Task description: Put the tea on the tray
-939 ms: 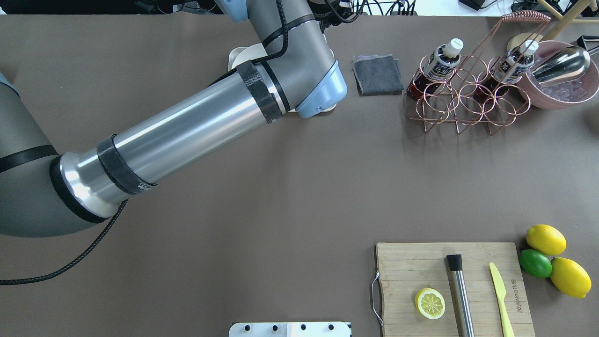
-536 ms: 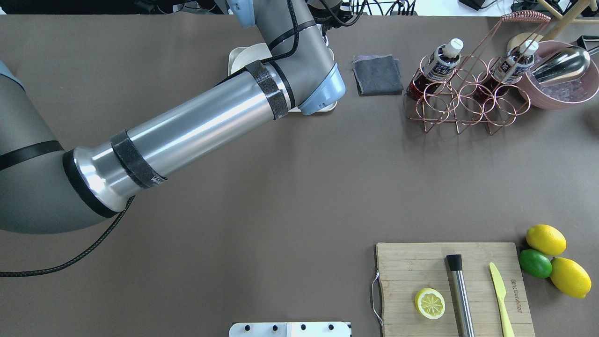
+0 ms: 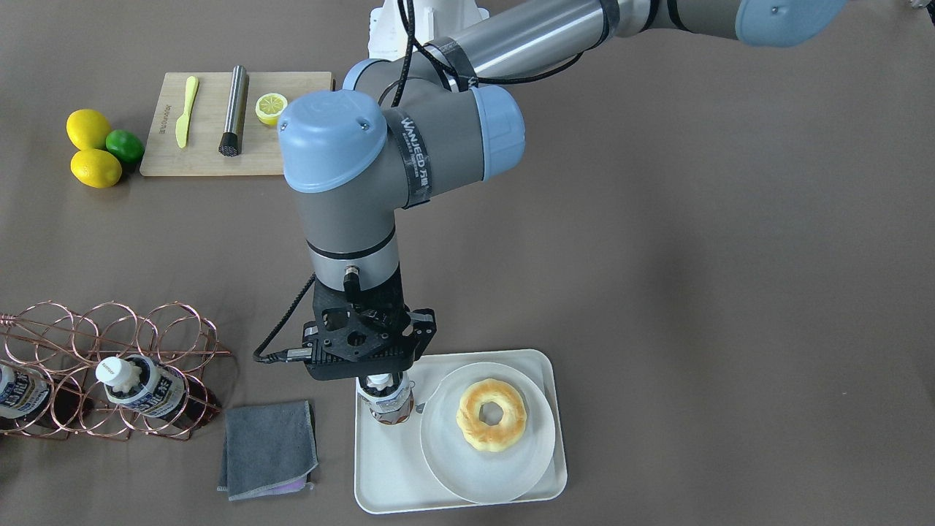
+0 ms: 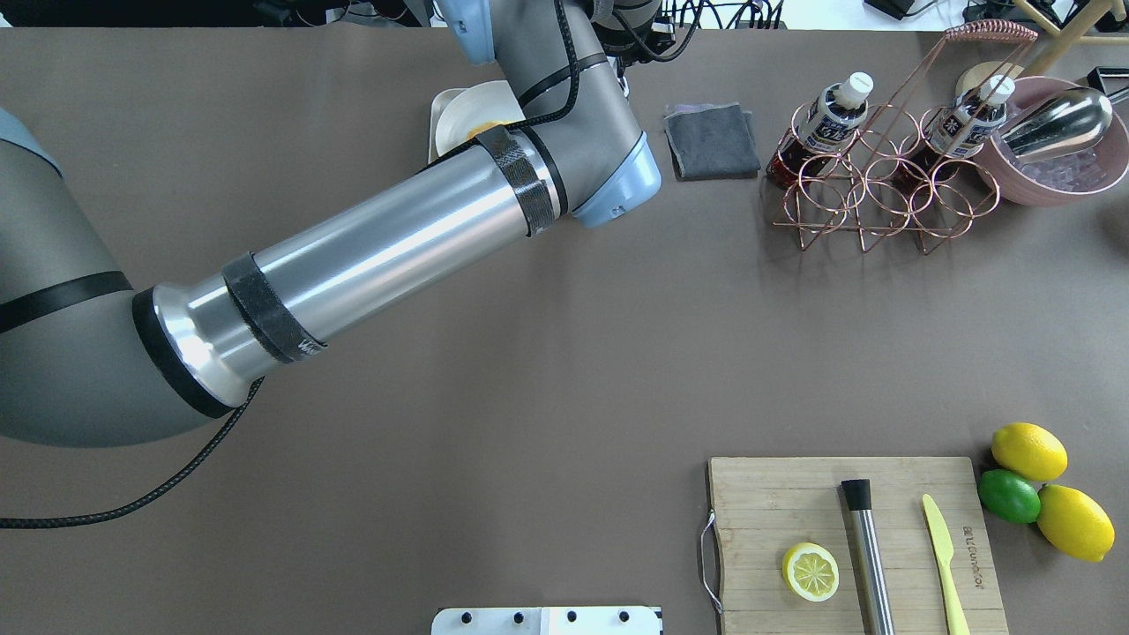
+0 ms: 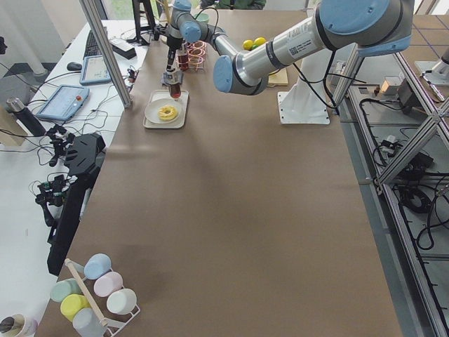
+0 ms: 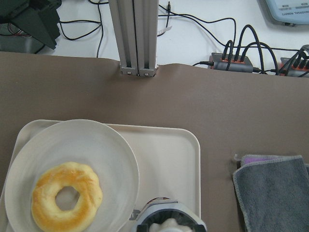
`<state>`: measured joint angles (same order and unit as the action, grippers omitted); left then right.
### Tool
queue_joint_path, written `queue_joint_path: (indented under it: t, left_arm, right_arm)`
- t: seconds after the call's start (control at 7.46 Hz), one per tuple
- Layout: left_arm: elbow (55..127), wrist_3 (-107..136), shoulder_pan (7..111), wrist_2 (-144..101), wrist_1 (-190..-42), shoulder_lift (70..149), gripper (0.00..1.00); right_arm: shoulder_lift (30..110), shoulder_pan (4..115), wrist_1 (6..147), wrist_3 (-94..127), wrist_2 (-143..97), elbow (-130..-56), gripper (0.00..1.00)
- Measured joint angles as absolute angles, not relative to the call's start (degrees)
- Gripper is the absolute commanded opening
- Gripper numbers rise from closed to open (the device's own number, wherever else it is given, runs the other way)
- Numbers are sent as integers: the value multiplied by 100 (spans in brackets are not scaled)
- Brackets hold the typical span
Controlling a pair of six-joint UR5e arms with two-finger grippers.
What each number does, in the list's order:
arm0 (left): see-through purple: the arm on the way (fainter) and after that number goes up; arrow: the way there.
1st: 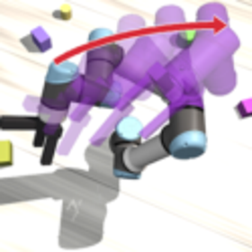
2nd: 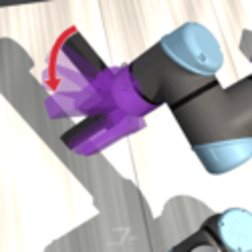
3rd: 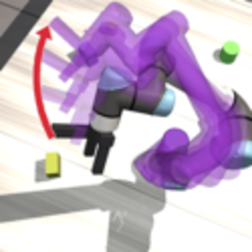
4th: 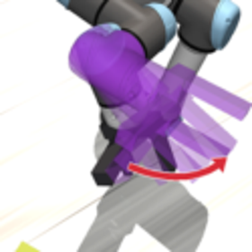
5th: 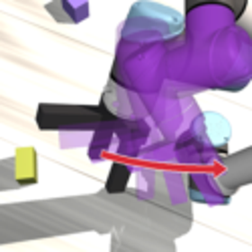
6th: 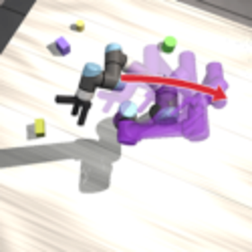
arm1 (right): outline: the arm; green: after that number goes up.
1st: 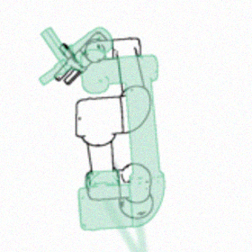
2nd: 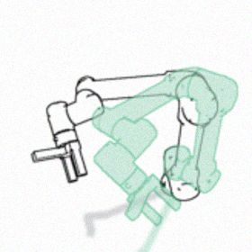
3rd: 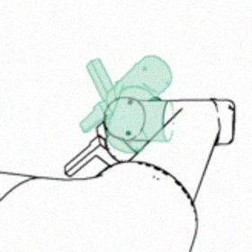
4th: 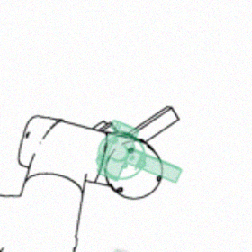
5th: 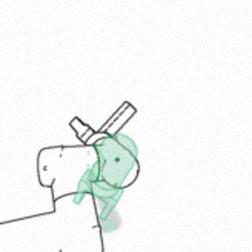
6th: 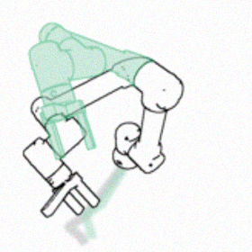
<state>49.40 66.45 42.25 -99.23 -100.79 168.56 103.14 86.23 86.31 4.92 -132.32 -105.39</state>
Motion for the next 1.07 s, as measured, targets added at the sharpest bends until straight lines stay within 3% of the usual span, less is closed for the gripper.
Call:
queue_joint_path:
  t: [0.4,0.54,0.67,1.07]
  left_arm:
    - [4902,6630,4105,-9751,-10081,16871,0]
    - [4899,6610,4087,-9725,-10081,16873,72]
    - [4896,6485,4086,-9716,-10081,16873,98]
    - [4896,5973,4076,-9706,-10154,16836,98]
  right_arm:
    - [10306,8622,8624,492,-13236,-10522,100]
    - [10303,8622,8622,492,-13232,-10520,100]
    - [10302,8622,8618,492,-13229,-10516,100]
    - [10307,8622,8606,493,-13235,-10524,100]
